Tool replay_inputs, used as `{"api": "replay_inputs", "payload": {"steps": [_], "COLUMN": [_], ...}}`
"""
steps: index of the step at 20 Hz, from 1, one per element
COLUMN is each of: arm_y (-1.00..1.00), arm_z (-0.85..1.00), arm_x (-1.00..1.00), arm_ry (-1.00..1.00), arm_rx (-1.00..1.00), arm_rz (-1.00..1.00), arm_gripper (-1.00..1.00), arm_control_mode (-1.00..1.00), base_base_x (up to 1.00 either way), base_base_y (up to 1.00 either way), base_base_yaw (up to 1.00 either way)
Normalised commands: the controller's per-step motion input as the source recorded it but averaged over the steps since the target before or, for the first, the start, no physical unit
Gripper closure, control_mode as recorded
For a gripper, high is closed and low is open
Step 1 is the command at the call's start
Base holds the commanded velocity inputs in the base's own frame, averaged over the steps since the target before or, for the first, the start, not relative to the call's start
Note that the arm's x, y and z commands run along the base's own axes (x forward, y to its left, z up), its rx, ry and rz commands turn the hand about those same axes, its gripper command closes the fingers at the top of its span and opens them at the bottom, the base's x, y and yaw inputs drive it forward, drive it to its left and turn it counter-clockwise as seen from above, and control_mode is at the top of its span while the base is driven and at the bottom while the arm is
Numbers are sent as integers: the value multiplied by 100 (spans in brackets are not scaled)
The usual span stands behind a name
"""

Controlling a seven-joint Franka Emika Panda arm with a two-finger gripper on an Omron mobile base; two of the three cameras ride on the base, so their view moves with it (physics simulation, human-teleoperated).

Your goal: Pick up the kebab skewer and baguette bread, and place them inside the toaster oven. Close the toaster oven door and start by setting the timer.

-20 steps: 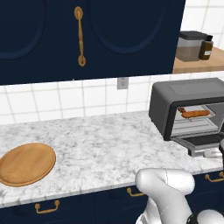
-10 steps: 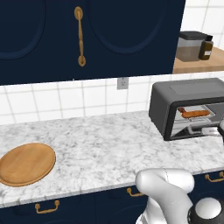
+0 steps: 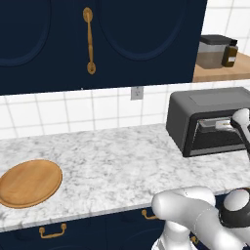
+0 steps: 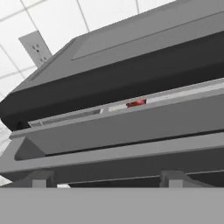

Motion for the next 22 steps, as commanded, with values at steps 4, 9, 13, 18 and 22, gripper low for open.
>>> {"api": "replay_inputs", "payload": {"steps": [4, 9, 13, 18, 22], "arm_y": [-1, 2, 18, 3, -21], "arm_z": [0, -5, -10, 4, 15], "arm_x": [5, 33, 37, -20, -77], "arm_ry": [0, 0, -3, -4, -5], "arm_rx": [0, 0, 0, 0, 0], "arm_rz": [0, 0, -1, 0, 0], "arm_gripper": [-100, -100, -100, -100, -100], "arm_control_mode": [-100, -100, -100, -100, -100], "base_base_x": [0, 0, 0, 0, 0], "base_base_y": [0, 0, 0, 0, 0], "base_base_yaw": [0, 0, 0, 0, 0]}}
